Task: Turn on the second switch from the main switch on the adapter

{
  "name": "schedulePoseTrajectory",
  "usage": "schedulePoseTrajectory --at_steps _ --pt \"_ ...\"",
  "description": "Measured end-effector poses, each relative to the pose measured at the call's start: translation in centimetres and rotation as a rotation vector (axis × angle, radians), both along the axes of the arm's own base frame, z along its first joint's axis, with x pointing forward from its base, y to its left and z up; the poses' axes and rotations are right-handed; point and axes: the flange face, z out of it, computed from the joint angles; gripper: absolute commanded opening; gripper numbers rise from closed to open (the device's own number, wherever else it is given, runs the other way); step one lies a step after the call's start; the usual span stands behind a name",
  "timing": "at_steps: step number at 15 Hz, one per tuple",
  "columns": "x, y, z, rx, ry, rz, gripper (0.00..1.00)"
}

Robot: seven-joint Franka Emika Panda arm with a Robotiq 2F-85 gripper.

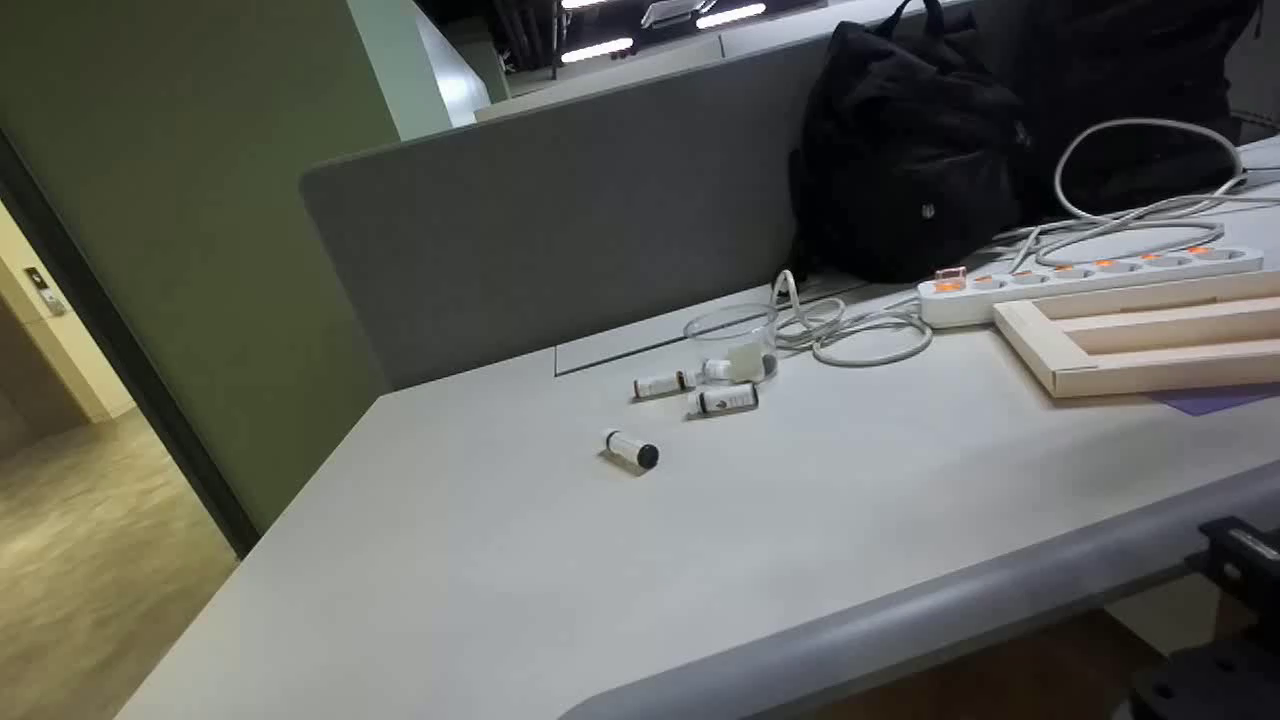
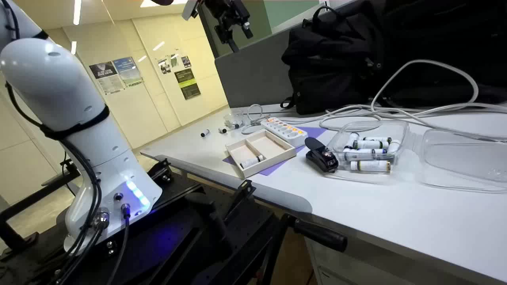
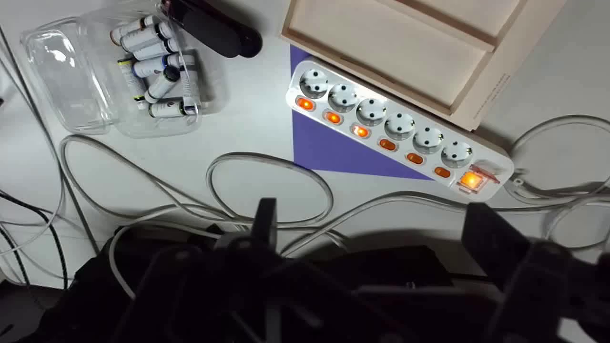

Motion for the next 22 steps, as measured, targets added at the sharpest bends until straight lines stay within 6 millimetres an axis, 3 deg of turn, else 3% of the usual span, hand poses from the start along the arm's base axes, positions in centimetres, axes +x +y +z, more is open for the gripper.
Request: schedulePoseTrajectory --at_steps 12,15,18,19,20,22 --pt "0.1 0.0 0.0 0.007 -0.006 -0.001 1.00" --pt "1.7 -0.6 0.1 0.110 -0.117 -0.049 1.00" --pt "5.0 -1.9 -1.2 0.240 -0.213 -0.136 1.00" --pt "6.4 -2.2 -2.1 0.269 -0.230 -0.148 0.75" --pt "7.7 -2.5 -3.1 0.294 -0.236 -0.155 0.74" --pt "10.4 -2.6 -5.8 0.359 -0.210 -0.149 0.60"
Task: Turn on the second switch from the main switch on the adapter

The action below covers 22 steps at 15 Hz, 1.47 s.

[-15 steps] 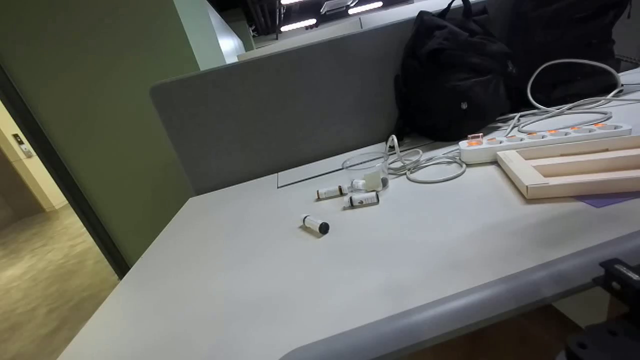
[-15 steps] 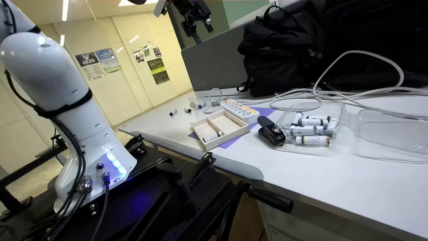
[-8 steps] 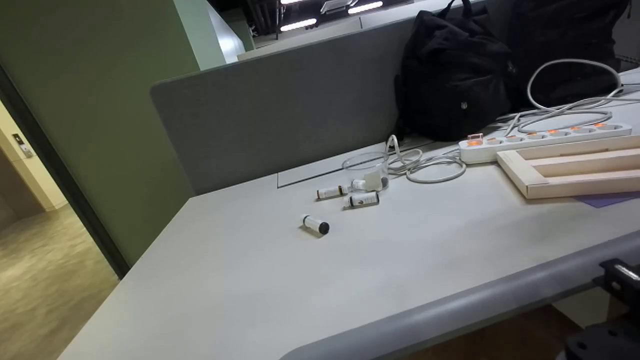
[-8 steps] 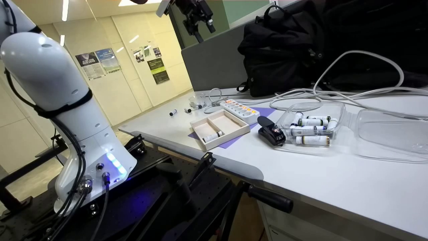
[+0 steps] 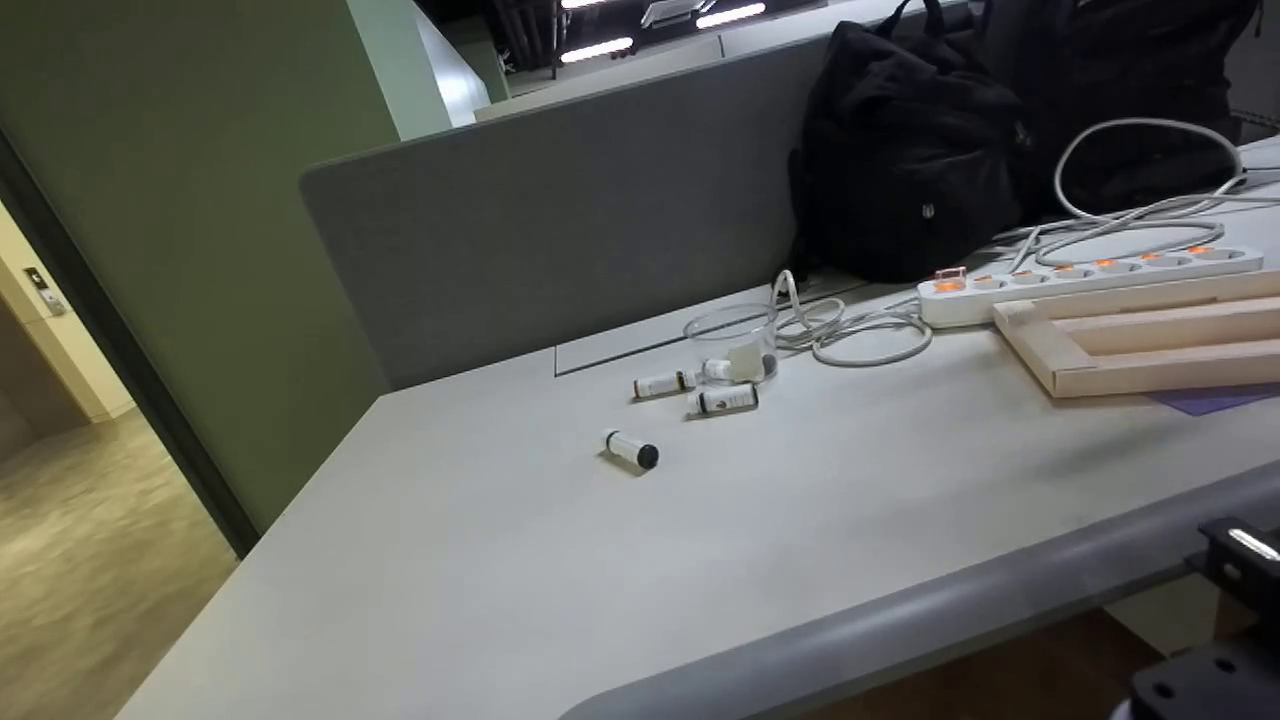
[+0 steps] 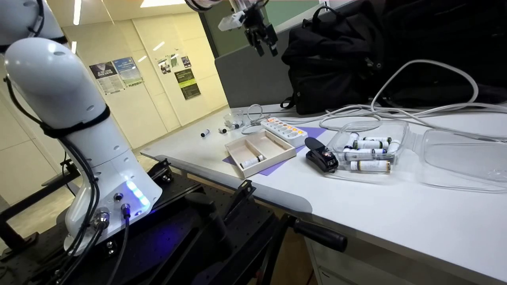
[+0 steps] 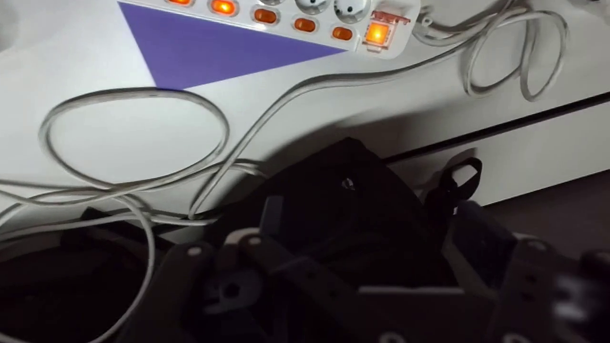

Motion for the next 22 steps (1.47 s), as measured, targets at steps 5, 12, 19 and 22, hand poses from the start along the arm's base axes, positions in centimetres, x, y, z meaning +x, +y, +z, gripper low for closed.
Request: schedulePoseTrajectory --at_steps 5,12,19,22 --pt "6.0 1.7 -7.1 0.097 0.187 0.142 0.25" --pt "10.3 3.4 -12.2 -0.004 0.392 0.143 0.00" --pt "10.1 6.3 -14.7 -0.010 0.508 0.085 0.01" --pt "10.1 6.0 -14.8 -0.010 0.507 0.082 0.01"
